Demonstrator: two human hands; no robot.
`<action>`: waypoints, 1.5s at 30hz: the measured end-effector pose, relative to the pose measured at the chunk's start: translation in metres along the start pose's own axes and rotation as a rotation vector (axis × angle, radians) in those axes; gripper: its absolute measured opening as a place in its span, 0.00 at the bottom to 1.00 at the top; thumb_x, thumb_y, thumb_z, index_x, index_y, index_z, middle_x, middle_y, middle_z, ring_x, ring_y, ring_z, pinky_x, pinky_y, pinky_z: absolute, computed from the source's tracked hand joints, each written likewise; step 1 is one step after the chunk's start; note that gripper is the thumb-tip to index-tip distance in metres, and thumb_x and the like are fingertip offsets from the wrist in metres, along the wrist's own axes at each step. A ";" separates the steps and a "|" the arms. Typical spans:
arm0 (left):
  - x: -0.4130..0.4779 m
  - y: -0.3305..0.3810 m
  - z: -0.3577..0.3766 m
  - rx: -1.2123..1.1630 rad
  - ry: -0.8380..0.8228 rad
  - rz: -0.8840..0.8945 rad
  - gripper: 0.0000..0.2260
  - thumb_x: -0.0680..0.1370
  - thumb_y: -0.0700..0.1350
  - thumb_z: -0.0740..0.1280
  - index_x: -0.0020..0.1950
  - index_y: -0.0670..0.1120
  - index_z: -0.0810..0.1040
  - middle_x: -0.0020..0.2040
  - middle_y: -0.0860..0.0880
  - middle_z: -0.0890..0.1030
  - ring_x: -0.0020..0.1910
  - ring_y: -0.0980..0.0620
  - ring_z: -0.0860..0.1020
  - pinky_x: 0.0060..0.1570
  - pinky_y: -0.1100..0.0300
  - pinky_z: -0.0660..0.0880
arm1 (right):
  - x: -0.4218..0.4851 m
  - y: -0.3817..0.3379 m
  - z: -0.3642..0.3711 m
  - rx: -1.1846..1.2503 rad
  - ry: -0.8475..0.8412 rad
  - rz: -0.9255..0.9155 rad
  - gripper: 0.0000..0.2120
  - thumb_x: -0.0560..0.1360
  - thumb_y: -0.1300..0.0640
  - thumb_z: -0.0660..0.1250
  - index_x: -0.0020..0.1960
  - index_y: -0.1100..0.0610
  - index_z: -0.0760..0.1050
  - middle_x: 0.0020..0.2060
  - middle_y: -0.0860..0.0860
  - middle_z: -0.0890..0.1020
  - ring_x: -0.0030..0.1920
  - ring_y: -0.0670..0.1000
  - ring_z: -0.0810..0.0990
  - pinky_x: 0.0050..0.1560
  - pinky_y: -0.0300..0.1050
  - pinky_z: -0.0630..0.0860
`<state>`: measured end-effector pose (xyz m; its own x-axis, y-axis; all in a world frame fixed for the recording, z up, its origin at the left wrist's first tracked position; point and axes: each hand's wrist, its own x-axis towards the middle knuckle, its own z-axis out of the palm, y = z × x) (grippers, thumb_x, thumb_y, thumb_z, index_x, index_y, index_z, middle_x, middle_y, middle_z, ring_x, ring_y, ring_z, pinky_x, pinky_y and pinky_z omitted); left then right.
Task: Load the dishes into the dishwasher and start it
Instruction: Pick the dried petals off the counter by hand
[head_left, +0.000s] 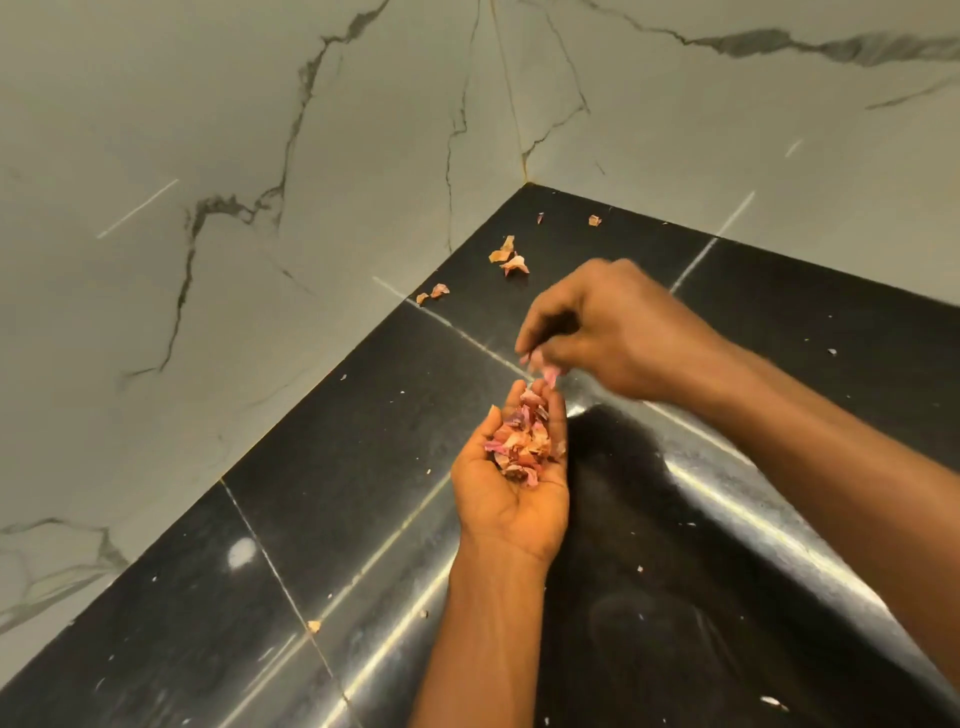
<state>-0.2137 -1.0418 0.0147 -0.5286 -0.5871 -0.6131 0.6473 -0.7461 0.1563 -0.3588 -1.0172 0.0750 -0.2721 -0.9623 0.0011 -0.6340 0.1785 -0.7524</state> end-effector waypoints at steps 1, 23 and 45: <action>0.002 0.000 0.001 0.037 0.015 0.011 0.14 0.81 0.40 0.59 0.58 0.34 0.80 0.51 0.37 0.84 0.51 0.42 0.84 0.49 0.47 0.82 | -0.005 -0.007 0.005 -0.080 -0.031 -0.014 0.09 0.73 0.63 0.74 0.46 0.49 0.86 0.37 0.43 0.85 0.40 0.39 0.83 0.45 0.36 0.80; -0.018 0.021 -0.019 -0.103 0.058 -0.030 0.14 0.80 0.38 0.62 0.58 0.31 0.81 0.58 0.35 0.82 0.58 0.40 0.81 0.62 0.46 0.74 | 0.177 0.106 0.009 -0.671 0.079 0.030 0.19 0.78 0.65 0.66 0.68 0.60 0.74 0.65 0.58 0.75 0.64 0.61 0.74 0.62 0.58 0.76; -0.057 0.013 -0.048 -0.153 0.028 0.014 0.13 0.81 0.38 0.60 0.57 0.32 0.79 0.52 0.35 0.83 0.54 0.39 0.81 0.51 0.42 0.80 | -0.057 0.029 0.061 -0.488 -0.096 -0.130 0.06 0.73 0.59 0.68 0.48 0.53 0.82 0.45 0.51 0.80 0.47 0.57 0.80 0.44 0.52 0.78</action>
<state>-0.1490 -1.0025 0.0142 -0.5050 -0.5866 -0.6332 0.7318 -0.6799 0.0462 -0.3174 -0.9693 0.0124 -0.1157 -0.9933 -0.0033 -0.9285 0.1093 -0.3549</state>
